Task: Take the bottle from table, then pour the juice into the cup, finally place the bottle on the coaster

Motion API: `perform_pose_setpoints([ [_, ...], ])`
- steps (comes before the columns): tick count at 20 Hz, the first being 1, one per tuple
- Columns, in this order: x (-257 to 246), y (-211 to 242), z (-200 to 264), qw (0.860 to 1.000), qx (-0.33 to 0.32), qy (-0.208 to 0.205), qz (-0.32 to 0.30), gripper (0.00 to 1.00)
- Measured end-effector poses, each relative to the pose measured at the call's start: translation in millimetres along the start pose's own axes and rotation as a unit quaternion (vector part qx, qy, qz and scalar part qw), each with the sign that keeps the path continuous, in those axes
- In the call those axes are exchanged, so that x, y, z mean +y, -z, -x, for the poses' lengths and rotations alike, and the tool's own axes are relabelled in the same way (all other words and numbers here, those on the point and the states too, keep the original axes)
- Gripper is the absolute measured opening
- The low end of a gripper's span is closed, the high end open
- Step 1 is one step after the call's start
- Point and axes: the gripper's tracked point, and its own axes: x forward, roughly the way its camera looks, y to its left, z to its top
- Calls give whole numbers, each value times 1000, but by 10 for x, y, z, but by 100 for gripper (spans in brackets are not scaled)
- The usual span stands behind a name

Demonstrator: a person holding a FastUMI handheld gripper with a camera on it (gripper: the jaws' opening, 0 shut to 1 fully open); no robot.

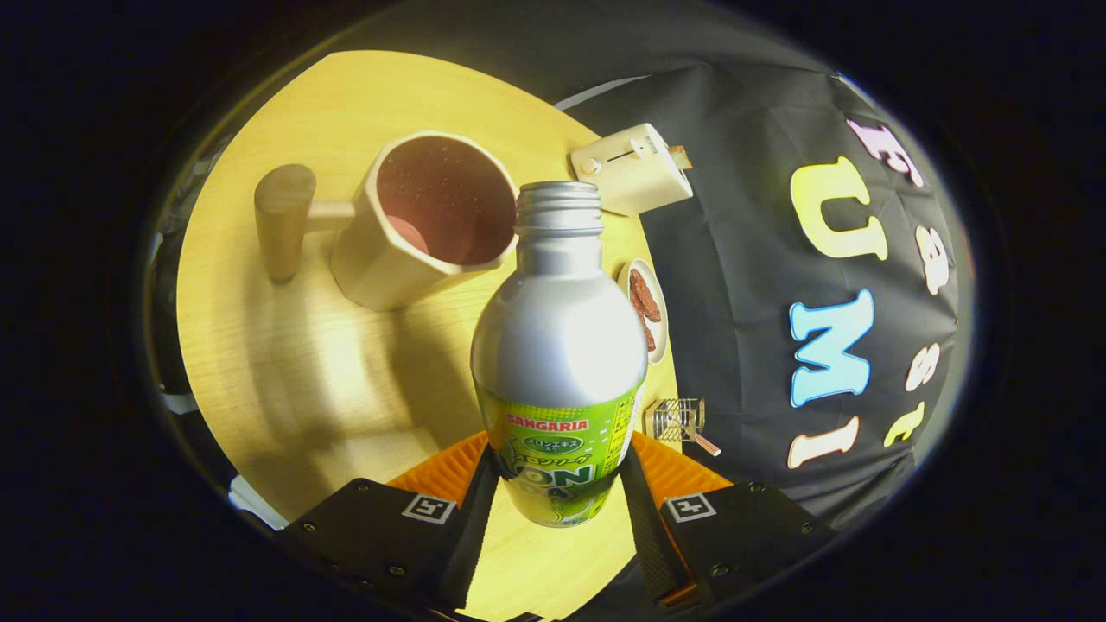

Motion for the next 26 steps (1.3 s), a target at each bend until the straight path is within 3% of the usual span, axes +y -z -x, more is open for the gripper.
perform_pose_setpoints([
  [10,-59,-4,-2,996,40,-3,83,74],
  [26,-177,24,0,984,77,0,162,74],
])
